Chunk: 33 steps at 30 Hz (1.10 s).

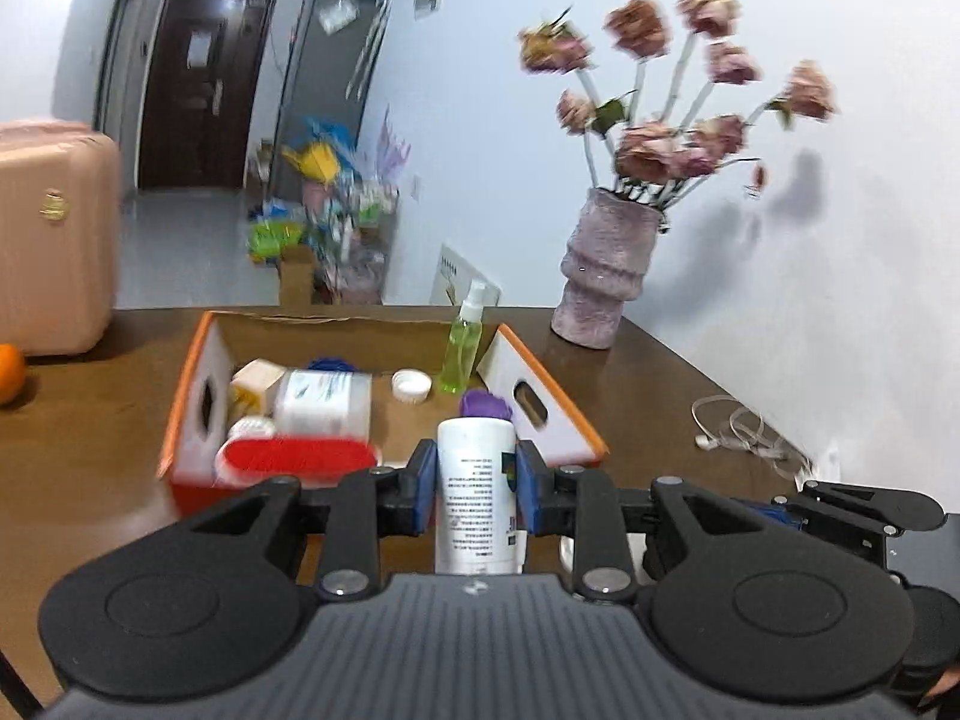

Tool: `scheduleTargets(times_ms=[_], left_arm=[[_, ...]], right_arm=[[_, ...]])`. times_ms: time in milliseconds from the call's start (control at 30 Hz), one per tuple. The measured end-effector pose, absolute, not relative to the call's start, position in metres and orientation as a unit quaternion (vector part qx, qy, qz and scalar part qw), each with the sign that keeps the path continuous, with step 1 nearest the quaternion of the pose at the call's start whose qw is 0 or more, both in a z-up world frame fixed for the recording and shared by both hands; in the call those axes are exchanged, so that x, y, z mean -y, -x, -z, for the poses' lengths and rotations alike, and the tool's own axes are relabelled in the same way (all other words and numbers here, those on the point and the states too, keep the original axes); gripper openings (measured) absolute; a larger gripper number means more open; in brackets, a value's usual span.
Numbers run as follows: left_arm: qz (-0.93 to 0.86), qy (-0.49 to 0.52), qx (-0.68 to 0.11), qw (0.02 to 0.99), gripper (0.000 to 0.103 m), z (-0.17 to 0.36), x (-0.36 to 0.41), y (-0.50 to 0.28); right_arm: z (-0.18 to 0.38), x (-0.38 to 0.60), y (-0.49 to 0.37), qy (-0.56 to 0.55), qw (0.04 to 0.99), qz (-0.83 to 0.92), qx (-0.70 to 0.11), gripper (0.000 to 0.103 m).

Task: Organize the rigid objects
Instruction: 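Carry the small white bottle and tape roll into the box and open both tools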

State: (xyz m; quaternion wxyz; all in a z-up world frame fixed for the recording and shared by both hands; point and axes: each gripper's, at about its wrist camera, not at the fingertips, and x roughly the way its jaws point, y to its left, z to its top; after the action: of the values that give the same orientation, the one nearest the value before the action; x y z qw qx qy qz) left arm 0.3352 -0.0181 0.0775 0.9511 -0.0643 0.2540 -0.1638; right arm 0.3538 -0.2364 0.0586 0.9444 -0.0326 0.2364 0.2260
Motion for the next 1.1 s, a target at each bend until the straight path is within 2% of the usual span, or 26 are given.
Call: scheduleTargets(times_ms=[133, 300, 533, 600, 667, 733, 933, 967, 1100], left_arm=[[0.164, 0.086, -0.308, 0.933, 0.027, -0.084, 0.024, -0.434], [0.137, 0.105, -0.384, 0.907, 0.027, -0.048, 0.030, -0.553], [0.120, 0.072, -0.447, 0.883, 0.029, 0.007, 0.047, -0.640], [0.118, 0.061, -0.447, 0.884, 0.034, 0.011, 0.048, -0.647], [0.119, 0.060, -0.445, 0.886, 0.041, 0.010, 0.048, -0.648], [0.132, 0.057, -0.435, 0.889, 0.045, 0.006, 0.046, -0.642], [0.124, 0.037, -0.388, 0.913, 0.056, -0.030, 0.022, -0.603], [0.127, 0.031, -0.378, 0.917, 0.061, -0.037, 0.017, -0.591], [0.115, -0.007, -0.331, 0.937, 0.069, -0.068, -0.009, -0.526]], right_arm=[[-0.061, 0.231, -0.454, 0.028, 0.934, -0.221, -0.279, 0.042], [-0.034, 0.223, -0.563, -0.003, 0.911, -0.211, -0.354, 0.042], [0.012, 0.188, -0.624, 0.072, 0.894, -0.189, -0.399, 0.043], [0.017, 0.182, -0.628, 0.076, 0.889, -0.201, -0.403, 0.044], [0.015, 0.181, -0.629, 0.070, 0.891, -0.210, -0.396, 0.054], [0.009, 0.185, -0.624, 0.064, 0.896, -0.212, -0.386, 0.057], [-0.034, 0.220, -0.586, 0.044, 0.912, -0.203, -0.354, 0.057], [-0.042, 0.226, -0.576, 0.045, 0.915, -0.200, -0.348, 0.057], [-0.075, 0.250, -0.519, 0.051, 0.929, -0.186, -0.316, 0.056]])
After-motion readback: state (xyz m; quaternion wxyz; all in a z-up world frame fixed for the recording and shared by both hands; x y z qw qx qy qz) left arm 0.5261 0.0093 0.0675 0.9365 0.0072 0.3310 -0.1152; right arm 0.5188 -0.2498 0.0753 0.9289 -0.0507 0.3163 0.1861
